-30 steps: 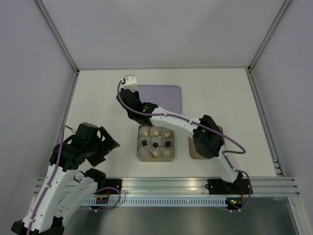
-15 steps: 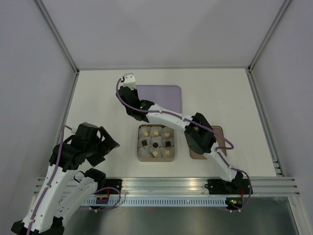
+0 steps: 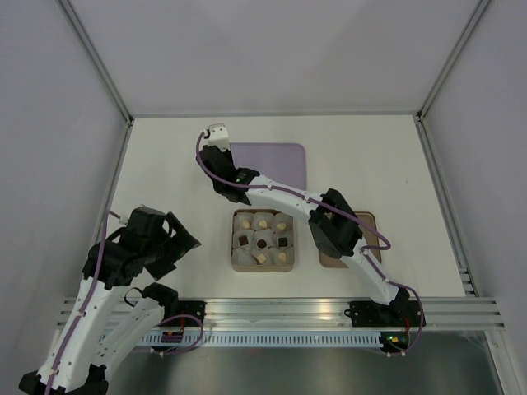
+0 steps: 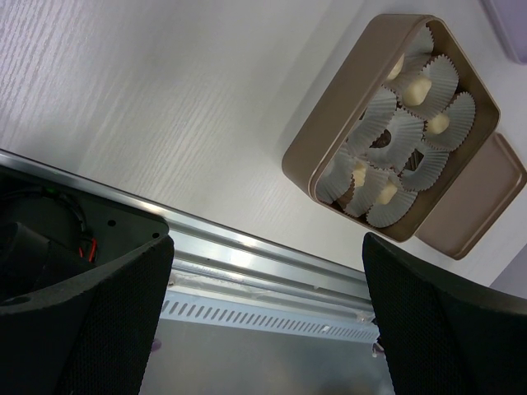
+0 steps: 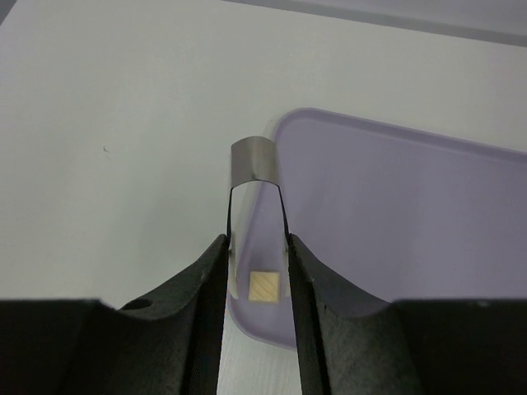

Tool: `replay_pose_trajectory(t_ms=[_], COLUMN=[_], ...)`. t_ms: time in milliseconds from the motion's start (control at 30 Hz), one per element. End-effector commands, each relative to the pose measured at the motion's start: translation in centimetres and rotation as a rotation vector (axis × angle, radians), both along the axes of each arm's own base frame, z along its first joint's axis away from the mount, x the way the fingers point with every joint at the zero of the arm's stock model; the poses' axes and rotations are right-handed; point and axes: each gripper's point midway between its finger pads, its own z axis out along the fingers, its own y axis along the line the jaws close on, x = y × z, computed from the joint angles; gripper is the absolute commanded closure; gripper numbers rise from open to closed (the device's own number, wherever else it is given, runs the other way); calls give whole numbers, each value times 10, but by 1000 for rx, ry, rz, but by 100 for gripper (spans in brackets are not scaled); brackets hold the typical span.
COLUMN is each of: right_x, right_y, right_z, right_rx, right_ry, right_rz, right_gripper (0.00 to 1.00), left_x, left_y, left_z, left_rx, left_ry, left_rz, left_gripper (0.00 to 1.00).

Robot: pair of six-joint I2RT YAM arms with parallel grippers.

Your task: Pack the chocolate

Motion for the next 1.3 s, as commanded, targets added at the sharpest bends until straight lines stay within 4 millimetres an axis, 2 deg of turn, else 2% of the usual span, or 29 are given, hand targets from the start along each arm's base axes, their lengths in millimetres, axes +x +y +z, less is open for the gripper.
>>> replay_pose_trajectory(t_ms=[0, 867, 1267], right_x=[6, 9, 10], right_y=[8, 4, 4], right_z=[14, -22, -23], right_rx=[46, 5, 2], right_ry=[-29, 17, 14], right_rz=[1, -19, -12], right_gripper=[61, 61, 65], left_x=[2, 3, 3], left_y=[1, 2, 2], left_z=[5, 2, 0], left_rx=[11, 22, 22], left_ry=[-28, -25, -23], left_rz=[-13, -18, -24], left_gripper=[0, 0, 1])
